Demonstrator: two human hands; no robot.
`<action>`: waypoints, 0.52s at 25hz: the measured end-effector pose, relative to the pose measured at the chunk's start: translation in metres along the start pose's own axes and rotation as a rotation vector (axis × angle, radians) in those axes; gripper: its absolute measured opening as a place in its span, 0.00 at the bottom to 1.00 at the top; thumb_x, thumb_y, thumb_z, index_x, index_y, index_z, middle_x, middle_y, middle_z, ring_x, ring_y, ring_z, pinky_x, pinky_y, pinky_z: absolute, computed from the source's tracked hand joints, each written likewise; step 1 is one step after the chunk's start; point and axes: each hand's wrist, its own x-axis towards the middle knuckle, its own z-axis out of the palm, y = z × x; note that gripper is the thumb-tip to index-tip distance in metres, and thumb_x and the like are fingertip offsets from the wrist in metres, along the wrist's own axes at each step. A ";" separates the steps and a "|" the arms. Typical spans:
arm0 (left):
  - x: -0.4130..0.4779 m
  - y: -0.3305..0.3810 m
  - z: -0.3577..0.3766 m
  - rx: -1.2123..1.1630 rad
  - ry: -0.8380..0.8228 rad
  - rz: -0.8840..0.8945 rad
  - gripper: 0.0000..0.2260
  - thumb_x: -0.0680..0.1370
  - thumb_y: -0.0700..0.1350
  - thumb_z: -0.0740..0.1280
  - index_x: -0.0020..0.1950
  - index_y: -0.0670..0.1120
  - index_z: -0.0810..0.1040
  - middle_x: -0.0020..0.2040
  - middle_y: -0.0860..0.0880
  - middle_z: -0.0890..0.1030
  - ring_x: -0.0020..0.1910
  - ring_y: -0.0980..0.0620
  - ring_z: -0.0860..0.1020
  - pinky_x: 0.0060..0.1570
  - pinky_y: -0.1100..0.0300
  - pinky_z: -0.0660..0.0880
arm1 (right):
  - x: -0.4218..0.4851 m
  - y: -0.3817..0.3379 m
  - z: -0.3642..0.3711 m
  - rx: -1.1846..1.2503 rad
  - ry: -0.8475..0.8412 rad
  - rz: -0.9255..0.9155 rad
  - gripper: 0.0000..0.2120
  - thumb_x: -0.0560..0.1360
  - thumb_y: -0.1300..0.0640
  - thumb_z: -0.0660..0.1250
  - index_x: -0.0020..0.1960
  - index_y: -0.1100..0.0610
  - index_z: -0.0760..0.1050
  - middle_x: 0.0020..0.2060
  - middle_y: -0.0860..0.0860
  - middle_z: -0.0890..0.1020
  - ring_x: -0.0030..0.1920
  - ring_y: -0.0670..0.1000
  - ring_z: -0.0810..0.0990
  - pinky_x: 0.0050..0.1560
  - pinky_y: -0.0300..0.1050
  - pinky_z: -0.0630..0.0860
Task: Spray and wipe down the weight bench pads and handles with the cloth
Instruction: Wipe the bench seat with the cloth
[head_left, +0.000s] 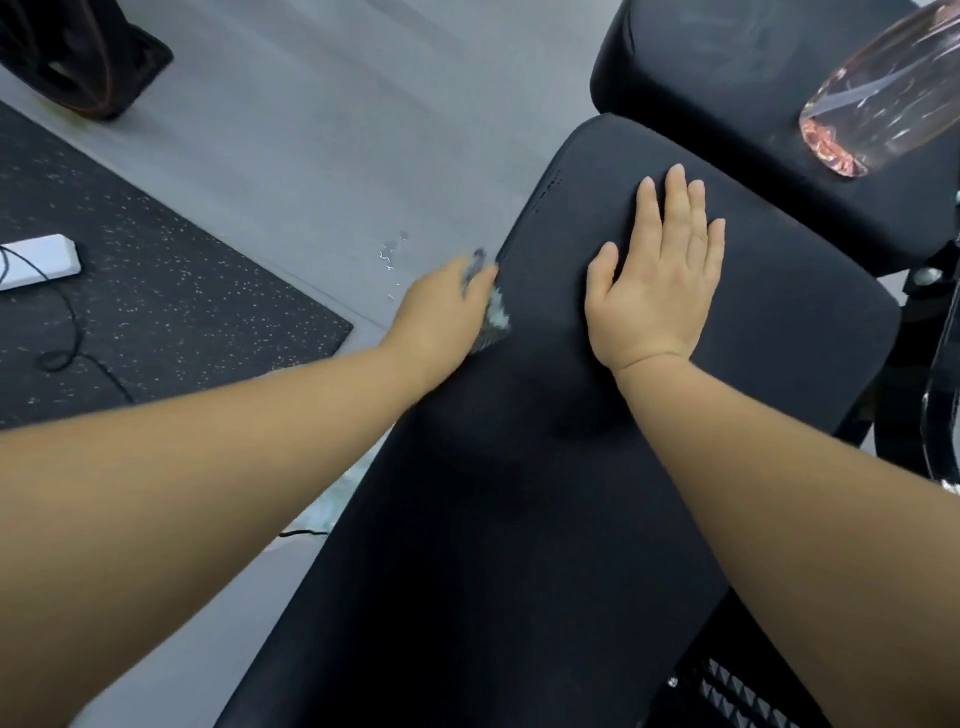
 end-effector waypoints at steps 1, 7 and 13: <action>-0.028 -0.020 -0.008 0.023 -0.031 -0.003 0.15 0.83 0.48 0.54 0.42 0.44 0.74 0.35 0.50 0.76 0.35 0.54 0.74 0.36 0.66 0.65 | -0.001 -0.001 0.000 -0.016 -0.017 0.004 0.27 0.78 0.51 0.50 0.75 0.59 0.55 0.76 0.57 0.54 0.76 0.56 0.51 0.75 0.54 0.44; -0.107 -0.091 -0.033 0.096 -0.176 -0.316 0.16 0.82 0.49 0.54 0.40 0.44 0.73 0.34 0.47 0.74 0.41 0.43 0.76 0.37 0.58 0.67 | -0.003 -0.012 -0.010 -0.079 -0.184 0.051 0.27 0.81 0.52 0.48 0.77 0.59 0.48 0.76 0.57 0.47 0.76 0.57 0.45 0.74 0.57 0.43; -0.043 -0.012 -0.010 -0.003 0.067 -0.073 0.16 0.83 0.47 0.53 0.49 0.40 0.76 0.51 0.36 0.79 0.53 0.41 0.75 0.48 0.57 0.67 | -0.131 -0.064 -0.023 0.172 -0.176 -0.014 0.28 0.78 0.46 0.51 0.74 0.57 0.59 0.75 0.58 0.55 0.75 0.62 0.51 0.73 0.59 0.47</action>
